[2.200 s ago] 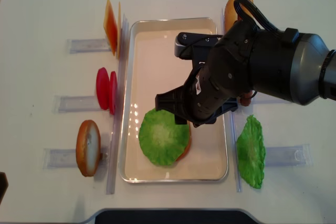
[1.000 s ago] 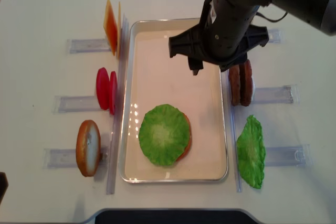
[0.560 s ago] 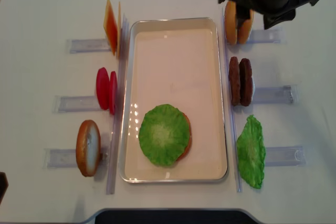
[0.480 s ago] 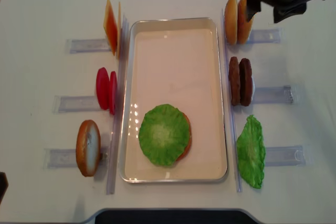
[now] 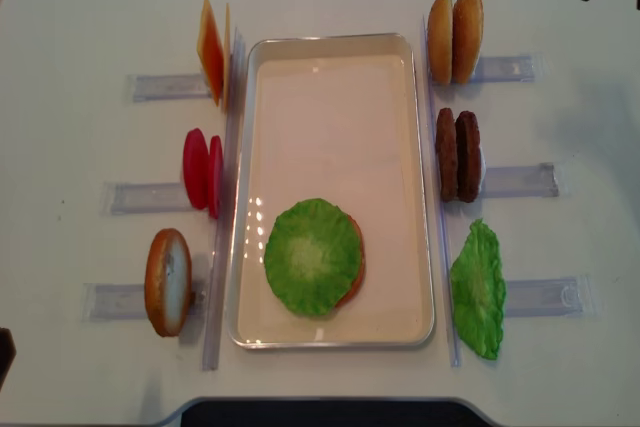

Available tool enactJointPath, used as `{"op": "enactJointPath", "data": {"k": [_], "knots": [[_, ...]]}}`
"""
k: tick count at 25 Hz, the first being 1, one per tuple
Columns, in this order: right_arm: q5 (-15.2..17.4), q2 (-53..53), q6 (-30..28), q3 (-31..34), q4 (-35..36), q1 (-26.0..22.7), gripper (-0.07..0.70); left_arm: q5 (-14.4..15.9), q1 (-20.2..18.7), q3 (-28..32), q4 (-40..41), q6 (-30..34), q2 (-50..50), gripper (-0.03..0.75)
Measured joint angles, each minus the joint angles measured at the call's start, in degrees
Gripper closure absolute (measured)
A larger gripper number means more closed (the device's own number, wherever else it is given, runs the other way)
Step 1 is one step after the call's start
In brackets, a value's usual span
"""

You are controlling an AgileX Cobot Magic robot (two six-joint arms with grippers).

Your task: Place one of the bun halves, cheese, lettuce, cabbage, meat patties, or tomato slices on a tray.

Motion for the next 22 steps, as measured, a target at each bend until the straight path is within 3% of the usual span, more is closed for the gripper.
{"op": "enactJointPath", "data": {"k": [6,18,22], "knots": [[0.05,0.0,-2.42,0.0,-0.36,-5.96,0.195,0.0,0.0,0.0,0.0,0.0,0.0,0.722],[0.07,-0.45,-5.29,0.19,-1.5,-6.24,0.2,0.0,0.0,0.0,0.0,0.0,0.0,0.722],[-0.01,-4.37,-5.4,3.49,-1.45,-6.24,0.2,0.0,0.0,0.0,0.0,0.0,0.0,0.722]]}}
